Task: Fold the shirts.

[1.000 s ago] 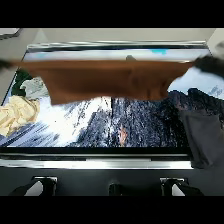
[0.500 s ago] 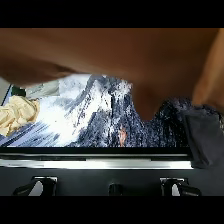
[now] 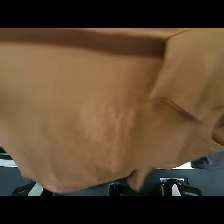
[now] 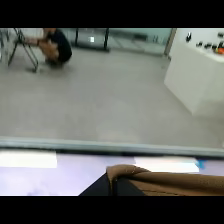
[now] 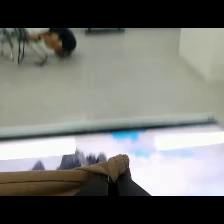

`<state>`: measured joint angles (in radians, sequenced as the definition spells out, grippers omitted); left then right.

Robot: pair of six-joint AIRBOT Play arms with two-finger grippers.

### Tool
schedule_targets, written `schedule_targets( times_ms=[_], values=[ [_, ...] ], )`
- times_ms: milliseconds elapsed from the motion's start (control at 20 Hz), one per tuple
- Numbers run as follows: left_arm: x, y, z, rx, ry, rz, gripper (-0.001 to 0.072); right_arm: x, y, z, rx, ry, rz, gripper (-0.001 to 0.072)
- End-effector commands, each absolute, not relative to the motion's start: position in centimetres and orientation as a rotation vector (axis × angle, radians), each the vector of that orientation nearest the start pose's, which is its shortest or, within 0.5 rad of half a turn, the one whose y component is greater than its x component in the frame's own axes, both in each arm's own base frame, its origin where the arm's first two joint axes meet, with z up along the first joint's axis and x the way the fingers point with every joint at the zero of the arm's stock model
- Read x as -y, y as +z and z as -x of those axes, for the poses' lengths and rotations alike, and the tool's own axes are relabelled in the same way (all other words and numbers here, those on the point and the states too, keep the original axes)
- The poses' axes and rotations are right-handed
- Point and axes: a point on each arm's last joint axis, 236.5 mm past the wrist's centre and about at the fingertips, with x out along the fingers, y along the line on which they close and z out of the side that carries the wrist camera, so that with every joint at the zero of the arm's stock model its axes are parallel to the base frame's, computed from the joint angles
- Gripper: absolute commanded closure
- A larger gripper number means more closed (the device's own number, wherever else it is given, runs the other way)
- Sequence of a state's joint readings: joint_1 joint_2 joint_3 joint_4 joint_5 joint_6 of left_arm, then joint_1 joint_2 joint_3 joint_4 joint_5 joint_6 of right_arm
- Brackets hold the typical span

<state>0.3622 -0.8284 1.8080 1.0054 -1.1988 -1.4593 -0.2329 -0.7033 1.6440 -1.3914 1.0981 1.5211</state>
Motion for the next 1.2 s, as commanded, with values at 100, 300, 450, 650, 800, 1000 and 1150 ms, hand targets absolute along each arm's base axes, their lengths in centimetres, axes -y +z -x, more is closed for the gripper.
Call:
schedule_targets(
  times_ms=[100,300,450,650,800,1000,1150],
  values=[
    [-1.3,21.8,-39.2,-0.768,-0.170,0.353,0.0678,1.9,20.2,-37.8,-1.000,0.102,-0.187,0.0664],
    [-2.1,5.6,-43.0,-1.104,-0.148,0.513,0.0678,-1.9,6.4,-44.8,-1.279,0.213,-0.435,0.0665],
    [-2.3,-0.2,-45.8,-1.174,-0.141,0.615,0.0677,-4.2,0.2,-49.6,-1.261,0.159,-0.509,0.0664],
    [-2.5,-0.7,-50.4,-1.064,-0.123,0.664,0.0677,-4.4,0.1,-55.2,-1.050,0.119,-0.505,0.0663],
    [-2.5,-0.3,-50.3,-1.062,-0.169,0.600,0.0677,-3.0,1.9,-54.4,-1.043,0.106,-0.496,0.0663],
    [-2.2,0.7,-45.4,-1.229,-0.308,0.586,0.0677,0.0,3.8,-46.7,-1.264,0.109,-0.389,0.0663],
    [-1.2,-1.5,-40.5,-1.431,-0.358,0.594,0.0677,-0.7,1.6,-41.6,-1.491,0.110,-0.346,0.0664]
  ],
)
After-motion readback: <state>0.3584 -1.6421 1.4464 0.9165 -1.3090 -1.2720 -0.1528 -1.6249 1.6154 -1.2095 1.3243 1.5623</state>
